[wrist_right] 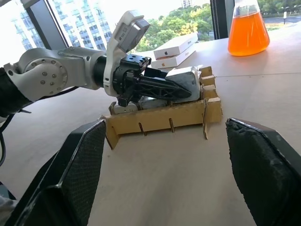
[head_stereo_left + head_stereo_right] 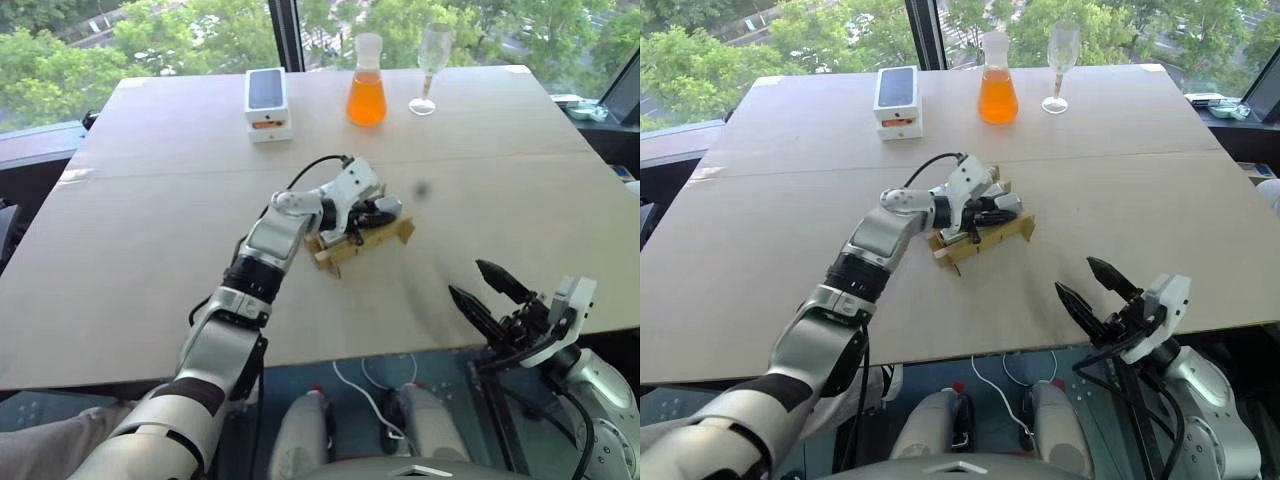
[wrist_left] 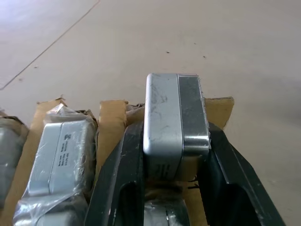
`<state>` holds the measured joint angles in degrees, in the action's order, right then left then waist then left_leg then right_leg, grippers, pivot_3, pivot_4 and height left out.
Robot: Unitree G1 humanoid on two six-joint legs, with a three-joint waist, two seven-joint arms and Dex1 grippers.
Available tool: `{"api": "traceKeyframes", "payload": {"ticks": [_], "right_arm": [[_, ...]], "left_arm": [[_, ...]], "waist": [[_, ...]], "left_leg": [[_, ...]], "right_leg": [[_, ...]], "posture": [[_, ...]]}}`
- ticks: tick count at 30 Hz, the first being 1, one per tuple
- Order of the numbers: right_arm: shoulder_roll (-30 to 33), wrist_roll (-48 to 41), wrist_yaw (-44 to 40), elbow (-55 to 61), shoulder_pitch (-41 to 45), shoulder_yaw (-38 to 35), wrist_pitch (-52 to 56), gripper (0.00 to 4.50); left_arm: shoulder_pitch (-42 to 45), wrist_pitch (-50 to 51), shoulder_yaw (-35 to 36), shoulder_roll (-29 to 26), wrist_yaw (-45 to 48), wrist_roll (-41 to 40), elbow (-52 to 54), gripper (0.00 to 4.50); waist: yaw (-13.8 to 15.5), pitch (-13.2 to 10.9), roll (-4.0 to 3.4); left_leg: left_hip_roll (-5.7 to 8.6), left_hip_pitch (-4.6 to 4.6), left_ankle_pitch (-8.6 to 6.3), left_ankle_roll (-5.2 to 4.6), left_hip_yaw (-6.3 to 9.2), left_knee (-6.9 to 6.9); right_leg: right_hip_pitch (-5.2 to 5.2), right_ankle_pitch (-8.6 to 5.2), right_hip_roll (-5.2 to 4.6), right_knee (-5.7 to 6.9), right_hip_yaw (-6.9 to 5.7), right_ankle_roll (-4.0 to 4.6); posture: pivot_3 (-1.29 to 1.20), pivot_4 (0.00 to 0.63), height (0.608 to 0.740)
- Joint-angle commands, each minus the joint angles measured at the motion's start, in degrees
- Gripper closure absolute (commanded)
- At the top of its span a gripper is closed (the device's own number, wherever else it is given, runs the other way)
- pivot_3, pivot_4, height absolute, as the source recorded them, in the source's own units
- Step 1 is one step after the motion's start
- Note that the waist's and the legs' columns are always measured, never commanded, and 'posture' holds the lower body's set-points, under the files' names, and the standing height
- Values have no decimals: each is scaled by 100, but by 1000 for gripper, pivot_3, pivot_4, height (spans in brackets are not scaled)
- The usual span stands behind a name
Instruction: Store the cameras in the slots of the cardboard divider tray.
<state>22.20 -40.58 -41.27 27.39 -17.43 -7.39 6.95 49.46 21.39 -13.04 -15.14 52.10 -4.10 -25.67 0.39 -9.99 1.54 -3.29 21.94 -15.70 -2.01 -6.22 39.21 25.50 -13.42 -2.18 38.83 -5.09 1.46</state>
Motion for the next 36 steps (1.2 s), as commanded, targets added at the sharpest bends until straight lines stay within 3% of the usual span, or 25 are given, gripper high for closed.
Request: {"api": "traceKeyframes", "payload": {"ticks": [1,18,36], "right_arm": [[-19,-42,-60,53,56,-97,-56,482],[-106,111,62,94,29,-40,-70,482],[-249,293,100,61,149,-40,-68,482]], "left_arm": [[-112,-70,176,13,-221,-69,338,3589],[264,-748,120,170,-335,128,-1040,3589],[421,-739,329,436,-303,63,-1403,3589]], "waist": [[13,0,0],[39,9,1],[54,12,4]], "left_leg": [[0,0,0,0,0,0],[3,-15,-2,-4,13,1],[4,-12,-2,-5,32,4]], "right_leg": [[0,0,0,0,0,0],[-18,0,1,2,-17,0],[-32,0,-8,-4,-36,0]], "posture": [[0,150,740],[0,150,740],[0,150,740]]}}
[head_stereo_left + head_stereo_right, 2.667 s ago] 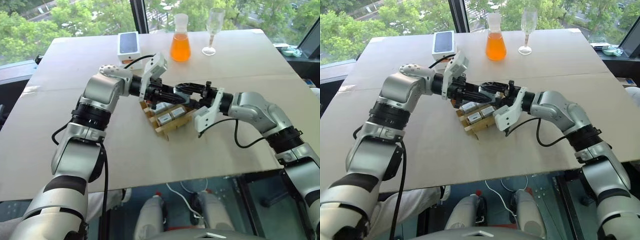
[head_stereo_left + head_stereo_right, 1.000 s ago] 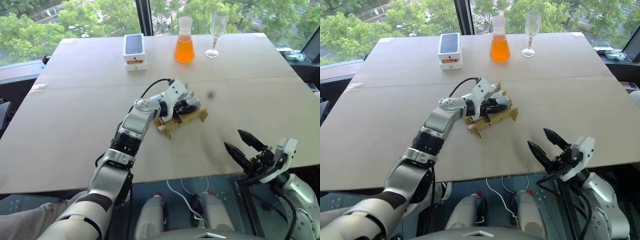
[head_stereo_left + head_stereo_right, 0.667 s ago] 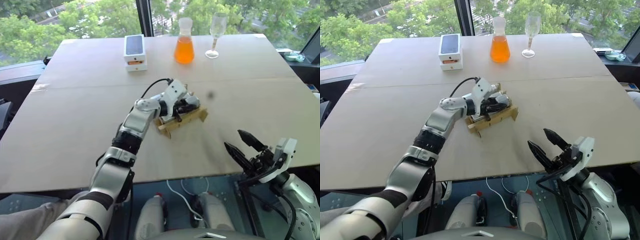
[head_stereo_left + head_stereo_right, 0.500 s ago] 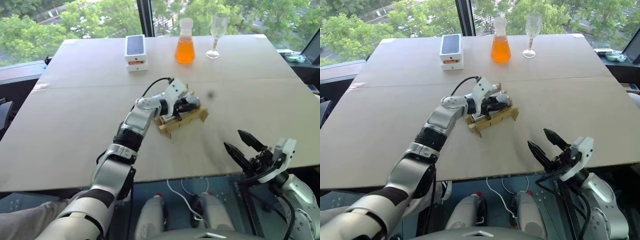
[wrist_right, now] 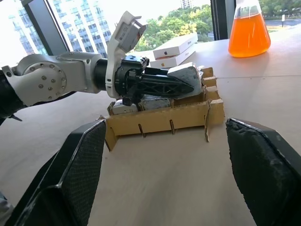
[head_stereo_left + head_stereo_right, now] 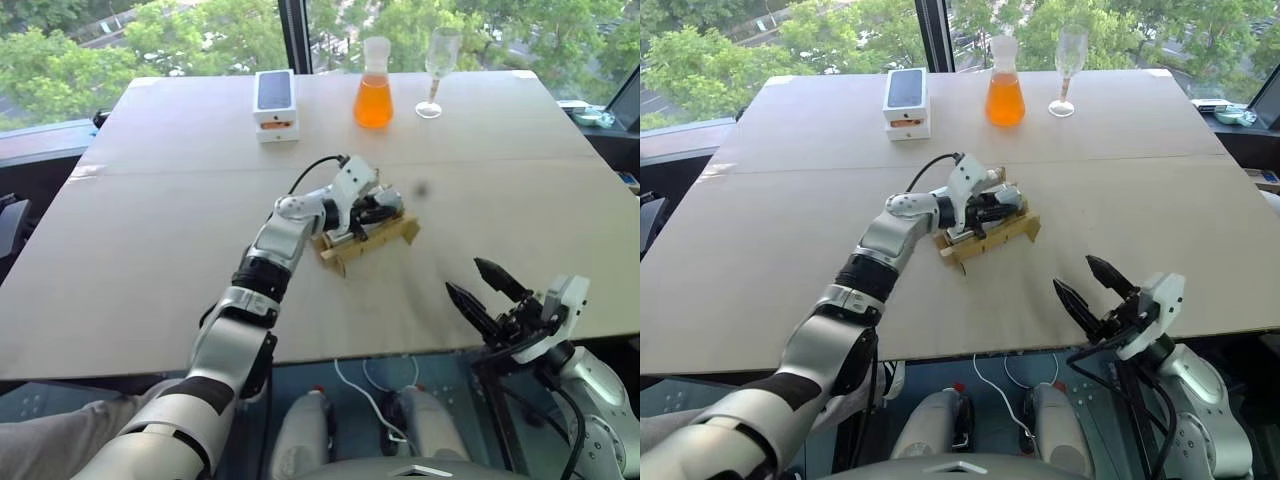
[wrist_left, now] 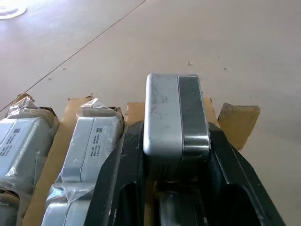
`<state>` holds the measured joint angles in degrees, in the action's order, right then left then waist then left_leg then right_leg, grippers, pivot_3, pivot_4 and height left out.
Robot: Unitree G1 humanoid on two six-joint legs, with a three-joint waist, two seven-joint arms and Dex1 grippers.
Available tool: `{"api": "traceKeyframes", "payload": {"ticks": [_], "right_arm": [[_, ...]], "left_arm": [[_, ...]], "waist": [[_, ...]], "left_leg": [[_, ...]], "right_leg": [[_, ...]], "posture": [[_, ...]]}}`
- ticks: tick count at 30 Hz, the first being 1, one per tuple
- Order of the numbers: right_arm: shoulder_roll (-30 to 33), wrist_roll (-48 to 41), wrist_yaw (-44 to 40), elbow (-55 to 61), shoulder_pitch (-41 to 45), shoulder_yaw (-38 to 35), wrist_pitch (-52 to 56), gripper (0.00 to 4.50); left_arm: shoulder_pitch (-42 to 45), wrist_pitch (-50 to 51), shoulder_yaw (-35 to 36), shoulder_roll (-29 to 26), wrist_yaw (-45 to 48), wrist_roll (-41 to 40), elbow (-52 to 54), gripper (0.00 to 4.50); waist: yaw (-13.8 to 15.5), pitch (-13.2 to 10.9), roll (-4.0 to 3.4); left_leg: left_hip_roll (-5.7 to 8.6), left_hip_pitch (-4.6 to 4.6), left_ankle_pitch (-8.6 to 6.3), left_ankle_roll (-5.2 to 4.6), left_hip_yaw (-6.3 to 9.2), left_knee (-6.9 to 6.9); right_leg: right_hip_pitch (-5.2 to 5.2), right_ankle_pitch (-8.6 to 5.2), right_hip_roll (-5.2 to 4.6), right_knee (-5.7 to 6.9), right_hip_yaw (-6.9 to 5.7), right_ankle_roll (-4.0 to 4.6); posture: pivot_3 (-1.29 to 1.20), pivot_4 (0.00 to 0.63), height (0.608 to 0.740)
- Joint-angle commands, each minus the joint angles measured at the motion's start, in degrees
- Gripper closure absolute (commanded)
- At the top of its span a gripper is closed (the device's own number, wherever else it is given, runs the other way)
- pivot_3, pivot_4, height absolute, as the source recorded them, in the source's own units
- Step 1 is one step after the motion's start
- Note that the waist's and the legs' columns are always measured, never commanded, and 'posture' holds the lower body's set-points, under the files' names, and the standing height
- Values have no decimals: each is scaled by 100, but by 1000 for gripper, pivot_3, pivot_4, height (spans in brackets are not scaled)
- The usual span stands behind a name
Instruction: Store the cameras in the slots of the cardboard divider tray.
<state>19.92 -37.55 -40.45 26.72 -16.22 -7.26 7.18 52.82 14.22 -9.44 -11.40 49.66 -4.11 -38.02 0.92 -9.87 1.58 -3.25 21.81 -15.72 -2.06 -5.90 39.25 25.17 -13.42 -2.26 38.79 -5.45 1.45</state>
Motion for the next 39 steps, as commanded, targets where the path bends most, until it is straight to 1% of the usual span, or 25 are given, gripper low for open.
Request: {"api": "traceKeyframes", "payload": {"ticks": [1,8,13,15,16,20,25,29,33,39], "right_arm": [[-24,-3,17,131,19,-55,-97,482],[-90,57,58,127,17,-38,-123,482],[-147,113,65,113,27,0,-144,482],[-168,125,65,108,37,24,-147,340],[-172,134,63,103,41,31,-151,340],[-180,151,56,97,52,32,-147,340],[-175,162,44,74,88,37,-137,340],[-165,166,32,61,117,45,-124,340],[-133,172,12,-29,300,92,-49,340],[-10,200,40,-168,739,124,114,340]], "left_arm": [[95,-45,-64,67,-35,98,-195,3589],[138,-61,-170,58,156,205,-263,3589],[128,39,-82,70,173,200,-260,3589],[142,55,-29,84,135,175,-255,2604],[155,57,-6,94,99,169,-257,2360],[173,124,50,122,126,92,-161,634],[103,500,131,19,210,-101,330,634],[-41,989,244,-197,289,-340,1094,634],[-381,1663,517,-619,343,-787,2446,634],[-1096,2698,1151,-1235,721,-2062,4330,634]], "waist": [[0,0,0],[1,1,0],[0,1,0],[-1,2,0],[0,2,0],[-6,2,0],[-13,1,0],[-35,-1,0],[-39,-2,0],[-36,-3,-2]], "left_leg": [[1,0,0,0,1,0],[0,-2,0,0,6,0],[0,-1,0,0,7,0],[0,-1,0,0,7,0],[0,-1,0,0,7,0],[0,-1,0,0,8,1],[-2,-1,0,0,12,-1],[-3,7,0,0,12,-3],[-8,9,0,1,11,-5],[-9,7,2,4,10,-6]], "right_leg": [[0,0,-1,0,0,0],[-5,0,-2,0,-6,0],[-5,0,-2,-3,-7,0],[-5,0,-2,-3,-7,0],[-5,0,-2,-3,-7,0],[-6,0,-2,-3,-7,0],[-4,0,1,-2,-10,0],[3,-1,3,-4,-9,1],[8,-1,1,-3,-5,1],[6,-1,-24,-3,-4,3]], "posture": [[0,150,740],[0,150,740],[0,150,740],[0,150,740],[0,150,740],[0,150,740],[0,150,740],[0,150,740],[0,150,740],[0,150,740]]}}
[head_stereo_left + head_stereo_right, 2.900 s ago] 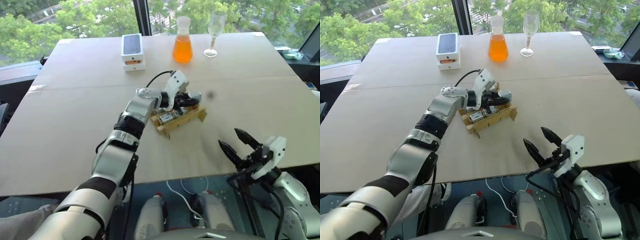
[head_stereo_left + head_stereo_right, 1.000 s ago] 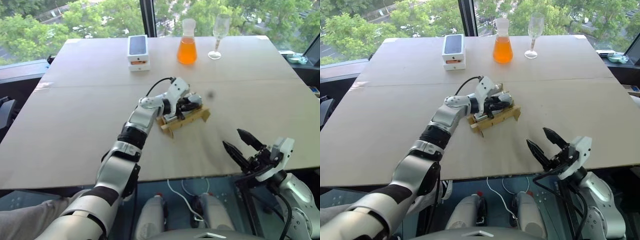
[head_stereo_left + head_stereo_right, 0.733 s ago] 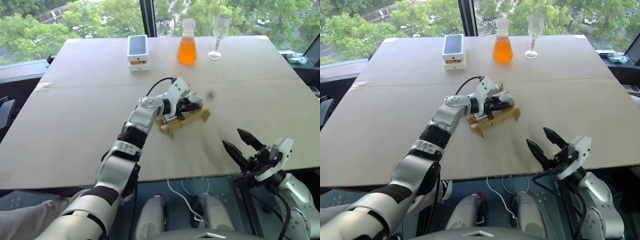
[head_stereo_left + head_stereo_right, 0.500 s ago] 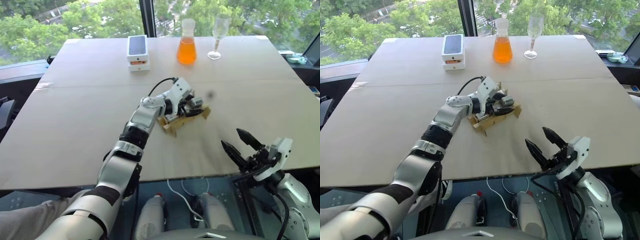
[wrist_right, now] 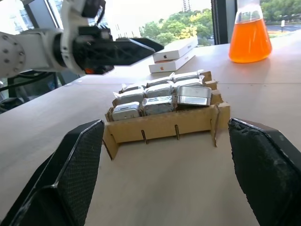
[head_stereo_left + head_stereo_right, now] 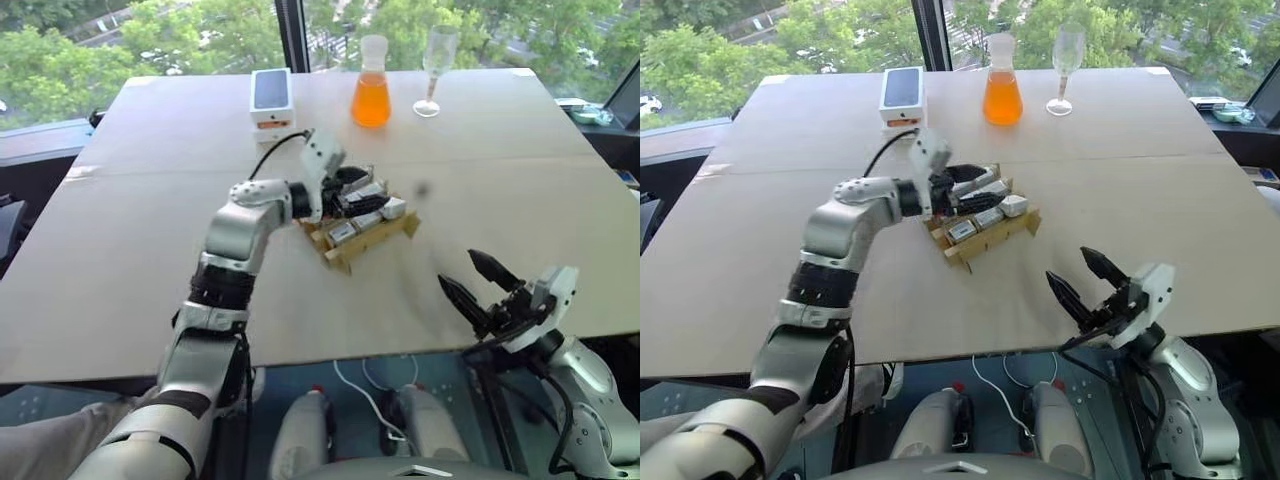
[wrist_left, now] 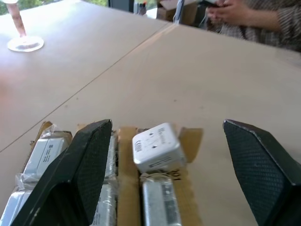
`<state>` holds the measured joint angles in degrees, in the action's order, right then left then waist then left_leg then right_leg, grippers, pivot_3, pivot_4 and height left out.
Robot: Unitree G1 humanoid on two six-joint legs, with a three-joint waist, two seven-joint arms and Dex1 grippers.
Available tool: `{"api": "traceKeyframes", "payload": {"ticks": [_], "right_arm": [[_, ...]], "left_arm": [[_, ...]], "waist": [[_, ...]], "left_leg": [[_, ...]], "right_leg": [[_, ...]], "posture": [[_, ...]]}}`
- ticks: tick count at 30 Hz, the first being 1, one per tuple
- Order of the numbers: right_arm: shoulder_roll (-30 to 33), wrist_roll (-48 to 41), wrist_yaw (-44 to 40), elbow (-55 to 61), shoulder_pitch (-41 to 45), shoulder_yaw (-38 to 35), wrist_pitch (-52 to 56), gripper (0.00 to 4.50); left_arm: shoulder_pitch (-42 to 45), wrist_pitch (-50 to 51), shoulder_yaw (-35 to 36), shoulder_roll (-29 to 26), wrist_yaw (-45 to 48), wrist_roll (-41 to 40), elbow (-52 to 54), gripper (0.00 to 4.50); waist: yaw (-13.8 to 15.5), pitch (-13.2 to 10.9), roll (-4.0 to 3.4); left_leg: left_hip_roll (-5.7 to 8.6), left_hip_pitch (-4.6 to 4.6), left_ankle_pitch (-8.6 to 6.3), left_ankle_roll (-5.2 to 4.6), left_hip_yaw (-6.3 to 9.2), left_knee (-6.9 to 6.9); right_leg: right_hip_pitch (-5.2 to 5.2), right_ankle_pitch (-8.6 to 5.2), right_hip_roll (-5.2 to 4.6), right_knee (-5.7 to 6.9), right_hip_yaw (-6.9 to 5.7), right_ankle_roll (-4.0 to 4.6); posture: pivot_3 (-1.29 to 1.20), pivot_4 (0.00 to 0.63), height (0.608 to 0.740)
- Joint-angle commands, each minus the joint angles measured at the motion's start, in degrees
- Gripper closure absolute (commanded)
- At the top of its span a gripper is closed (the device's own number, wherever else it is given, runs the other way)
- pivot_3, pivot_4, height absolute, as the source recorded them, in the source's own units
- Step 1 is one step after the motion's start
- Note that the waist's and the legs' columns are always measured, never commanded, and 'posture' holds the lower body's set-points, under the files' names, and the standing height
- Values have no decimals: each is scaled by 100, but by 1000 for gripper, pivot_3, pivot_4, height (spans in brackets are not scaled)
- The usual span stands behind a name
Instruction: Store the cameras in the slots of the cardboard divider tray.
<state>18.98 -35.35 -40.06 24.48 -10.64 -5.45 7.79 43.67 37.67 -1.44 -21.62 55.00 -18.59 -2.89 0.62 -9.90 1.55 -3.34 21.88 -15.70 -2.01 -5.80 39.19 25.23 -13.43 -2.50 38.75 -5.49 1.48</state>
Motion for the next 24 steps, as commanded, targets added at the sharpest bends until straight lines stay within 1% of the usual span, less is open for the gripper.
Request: {"api": "traceKeyframes", "payload": {"ticks": [1,2,4,5,7,10,12,16,18,20,24], "right_arm": [[118,25,60,18,314,-59,102,340],[172,142,134,-36,488,-42,146,340],[334,536,230,-211,918,93,201,340],[415,719,226,-321,1166,172,203,340],[626,1151,222,-591,1697,365,232,340],[851,1717,143,-1167,2461,635,128,340],[1024,2298,44,-1676,2958,909,-248,340],[1216,3132,-31,-2690,3744,1278,-1029,340],[1323,3479,-137,-3179,4039,1453,-1523,340],[1429,3962,-313,-3859,4518,1808,-2251,340],[1321,4334,-415,-4765,5102,2120,-3017,340]], "left_arm": [[-317,488,486,-342,199,-794,1021,634],[-489,582,618,-500,183,-902,1182,634],[-903,463,825,-831,168,-921,1434,634],[-1105,286,983,-931,126,-929,1535,634],[-1480,256,1394,-1037,83,-1244,1761,634],[-2153,55,1541,-1270,18,-1167,2150,634],[-2605,100,1625,-1315,-112,-1277,2525,634],[-3237,54,1776,-1277,-326,-1580,3112,634],[-3473,-54,1773,-1306,-393,-1574,3271,634],[-3979,-270,1814,-1318,-441,-1439,3455,634],[-4505,-502,1798,-1315,-619,-1366,3661,634]], "waist": [[-2,0,0],[-3,0,0],[-33,0,-1],[-43,0,-2],[-68,-1,-2],[-57,-3,0],[-72,-3,-1],[-19,-4,1],[-8,-4,1],[-11,-4,1],[-75,-5,1]], "left_leg": [[0,0,0,0,-1,0],[0,-1,0,0,-1,0],[1,-3,0,0,-3,1],[1,-7,0,0,-5,0],[1,-9,0,0,-5,0],[-2,-3,1,2,0,0],[0,-4,1,2,-3,-1],[4,5,4,7,-5,-2],[4,7,5,8,-5,-2],[5,7,5,8,-8,-4],[3,5,5,9,-13,-10]], "right_leg": [[0,0,-1,0,1,0],[0,0,-2,0,1,0],[0,0,-2,2,3,0],[-1,0,-1,4,5,0],[0,0,0,6,5,0],[2,0,0,5,-3,0],[1,0,-3,1,0,0],[2,1,-11,-11,-1,1],[1,1,-11,-18,-1,2],[1,2,-11,-21,1,3],[1,6,-9,-27,6,12]], "posture": [[0,150,740],[0,150,740],[0,150,740],[0,150,740],[0,150,740],[0,150,740],[0,150,740],[0,150,740],[0,150,740],[0,150,740],[0,150,740]]}}
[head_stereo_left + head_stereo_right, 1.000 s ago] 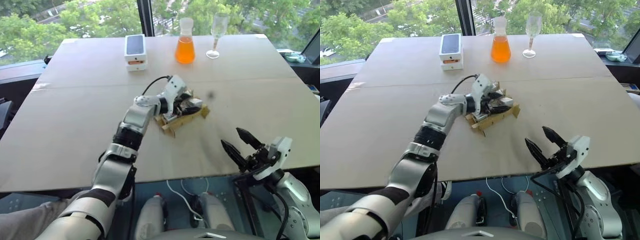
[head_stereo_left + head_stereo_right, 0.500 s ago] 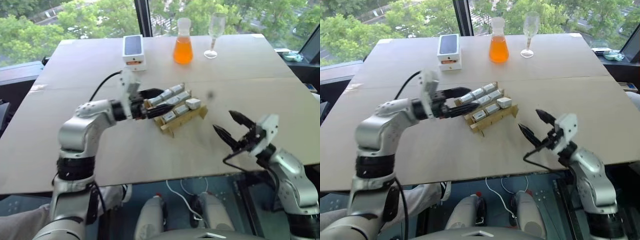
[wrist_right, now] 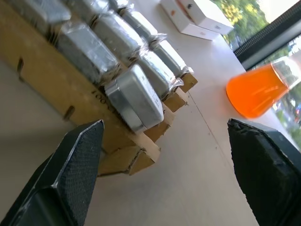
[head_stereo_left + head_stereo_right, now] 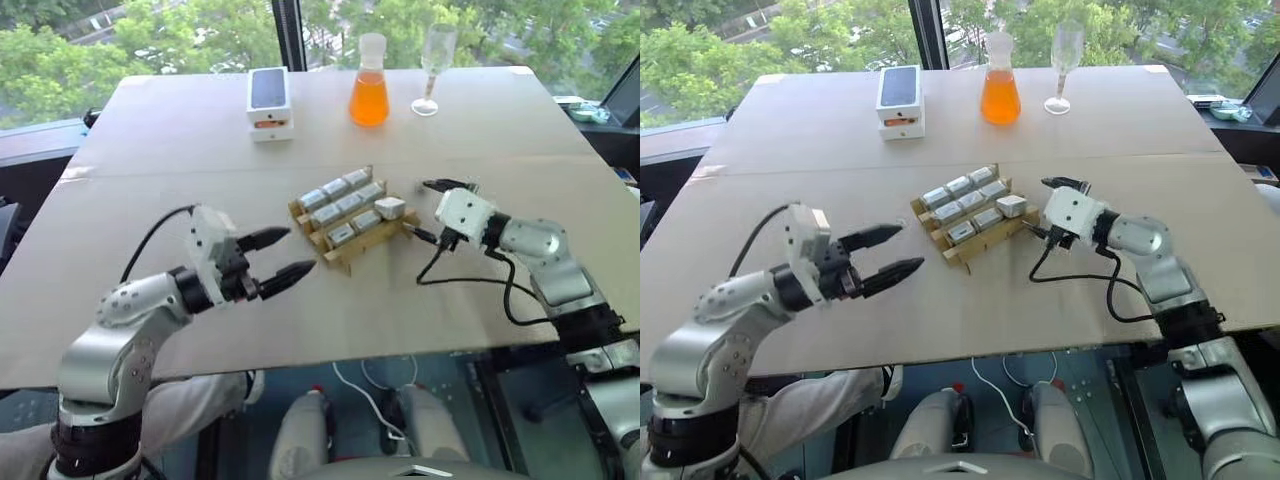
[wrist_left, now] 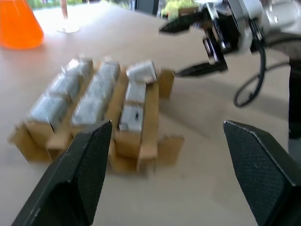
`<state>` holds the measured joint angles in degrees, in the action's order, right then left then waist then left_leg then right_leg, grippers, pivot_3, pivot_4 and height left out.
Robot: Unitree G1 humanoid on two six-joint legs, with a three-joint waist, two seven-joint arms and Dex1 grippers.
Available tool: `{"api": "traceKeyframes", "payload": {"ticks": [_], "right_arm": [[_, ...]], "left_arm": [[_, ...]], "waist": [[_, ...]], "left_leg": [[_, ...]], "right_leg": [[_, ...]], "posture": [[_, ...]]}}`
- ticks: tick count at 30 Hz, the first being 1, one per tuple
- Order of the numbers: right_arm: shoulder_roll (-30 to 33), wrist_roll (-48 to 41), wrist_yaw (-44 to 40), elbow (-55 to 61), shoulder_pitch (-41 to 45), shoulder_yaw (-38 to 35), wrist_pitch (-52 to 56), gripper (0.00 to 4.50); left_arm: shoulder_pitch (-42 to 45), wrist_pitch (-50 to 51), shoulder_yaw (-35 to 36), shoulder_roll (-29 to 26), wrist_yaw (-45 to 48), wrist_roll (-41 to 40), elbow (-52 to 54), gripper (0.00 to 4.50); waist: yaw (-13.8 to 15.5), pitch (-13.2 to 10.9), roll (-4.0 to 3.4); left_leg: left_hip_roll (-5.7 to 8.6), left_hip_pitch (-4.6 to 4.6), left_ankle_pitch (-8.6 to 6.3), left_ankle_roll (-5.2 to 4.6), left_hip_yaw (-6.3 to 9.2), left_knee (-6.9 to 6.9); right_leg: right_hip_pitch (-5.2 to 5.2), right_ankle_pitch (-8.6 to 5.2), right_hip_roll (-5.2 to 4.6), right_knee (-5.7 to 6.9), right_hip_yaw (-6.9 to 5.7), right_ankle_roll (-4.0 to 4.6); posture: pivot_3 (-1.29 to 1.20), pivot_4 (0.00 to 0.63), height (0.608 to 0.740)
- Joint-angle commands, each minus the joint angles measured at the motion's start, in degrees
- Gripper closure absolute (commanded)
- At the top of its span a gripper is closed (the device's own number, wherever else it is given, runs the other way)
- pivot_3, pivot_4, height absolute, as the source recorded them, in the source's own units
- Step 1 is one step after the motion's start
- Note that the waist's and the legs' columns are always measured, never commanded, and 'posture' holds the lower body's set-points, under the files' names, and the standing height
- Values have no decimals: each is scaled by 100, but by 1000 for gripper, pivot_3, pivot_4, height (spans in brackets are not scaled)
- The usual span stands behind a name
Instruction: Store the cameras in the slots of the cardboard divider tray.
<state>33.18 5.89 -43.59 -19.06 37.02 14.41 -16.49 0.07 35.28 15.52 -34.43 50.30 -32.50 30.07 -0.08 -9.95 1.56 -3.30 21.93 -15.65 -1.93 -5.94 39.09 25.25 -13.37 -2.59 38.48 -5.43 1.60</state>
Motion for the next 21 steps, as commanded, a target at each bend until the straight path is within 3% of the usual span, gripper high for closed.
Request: {"api": "traceKeyframes", "payload": {"ticks": [1,19,20,21], "right_arm": [[-172,230,-25,-608,457,134,-658,340],[-562,464,-15,-1832,1207,211,-1352,340],[-564,549,13,-1910,1247,252,-1443,735],[-568,611,34,-1980,1279,276,-1527,859]], "left_arm": [[-215,-279,94,-11,-230,16,411,634],[-463,-423,-32,21,-799,-161,657,634],[-465,-425,-17,24,-816,-183,661,578],[-468,-428,-5,23,-831,-202,665,578]], "waist": [[-2,0,0],[-59,0,-1],[-62,0,-1],[-63,0,-1]], "left_leg": [[-1,-1,0,1,4,-1],[0,-2,4,7,2,-3],[0,-2,5,9,2,-3],[0,-2,5,9,2,-3]], "right_leg": [[0,4,0,1,-3,6],[-1,8,-6,1,-3,14],[-1,8,-7,1,-3,14],[-1,8,-6,2,-3,14]], "posture": [[0,150,740],[0,150,740],[0,150,740],[0,150,740]]}}
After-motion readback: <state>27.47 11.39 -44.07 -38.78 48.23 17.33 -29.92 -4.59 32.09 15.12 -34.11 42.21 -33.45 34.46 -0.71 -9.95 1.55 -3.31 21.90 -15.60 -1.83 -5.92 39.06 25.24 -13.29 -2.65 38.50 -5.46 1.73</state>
